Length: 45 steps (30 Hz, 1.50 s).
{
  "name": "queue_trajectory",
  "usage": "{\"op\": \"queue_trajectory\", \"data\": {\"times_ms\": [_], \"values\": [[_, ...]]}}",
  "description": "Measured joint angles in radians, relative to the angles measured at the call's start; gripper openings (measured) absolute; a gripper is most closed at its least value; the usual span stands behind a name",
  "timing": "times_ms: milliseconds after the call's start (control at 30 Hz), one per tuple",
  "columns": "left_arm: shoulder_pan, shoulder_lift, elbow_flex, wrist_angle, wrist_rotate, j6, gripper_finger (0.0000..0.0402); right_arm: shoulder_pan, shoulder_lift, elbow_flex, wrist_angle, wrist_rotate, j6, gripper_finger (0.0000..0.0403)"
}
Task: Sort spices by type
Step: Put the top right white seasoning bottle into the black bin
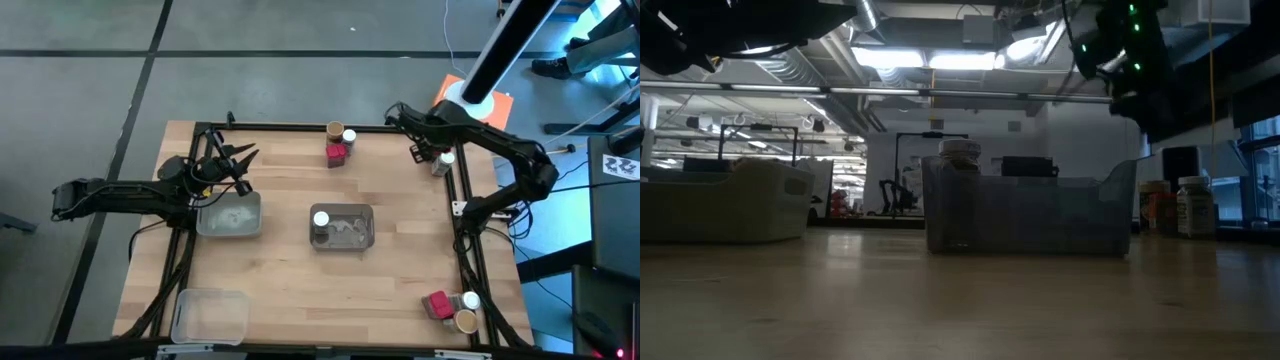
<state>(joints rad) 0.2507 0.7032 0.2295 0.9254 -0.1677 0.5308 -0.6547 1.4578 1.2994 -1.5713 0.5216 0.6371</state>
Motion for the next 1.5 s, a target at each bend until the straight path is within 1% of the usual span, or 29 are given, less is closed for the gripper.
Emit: {"op": "queue_trajectory", "data": {"times_ms": [300, 567, 900, 1200, 1500], "values": [[0.000, 0.000, 0.000, 0.001, 0.000, 0.000, 0.0068, -0.068, 0.000, -0.158, 0.114, -0.018, -0.002, 0.0341], [0.000, 0.000, 0.000, 0.002, 0.000, 0.000, 0.0068, -0.111, 0.000, -0.251, 0.189, -0.042, -0.013, 0.0341], [0.000, 0.000, 0.000, 0.001, 0.000, 0.000, 0.0068, -0.114, 0.000, -0.302, 0.307, -0.042, -0.034, 0.0341], [0.000, 0.000, 0.000, 0.001, 0.000, 0.000, 0.0068, -0.128, 0.000, -0.335, 0.343, 0.034, -0.017, 0.0341], [0.000, 0.000, 0.000, 0.001, 0.000, 0.001, 0.0068, -0.127, 0.000, -0.335, 0.399, 0.036, -0.019, 0.0341]]}}
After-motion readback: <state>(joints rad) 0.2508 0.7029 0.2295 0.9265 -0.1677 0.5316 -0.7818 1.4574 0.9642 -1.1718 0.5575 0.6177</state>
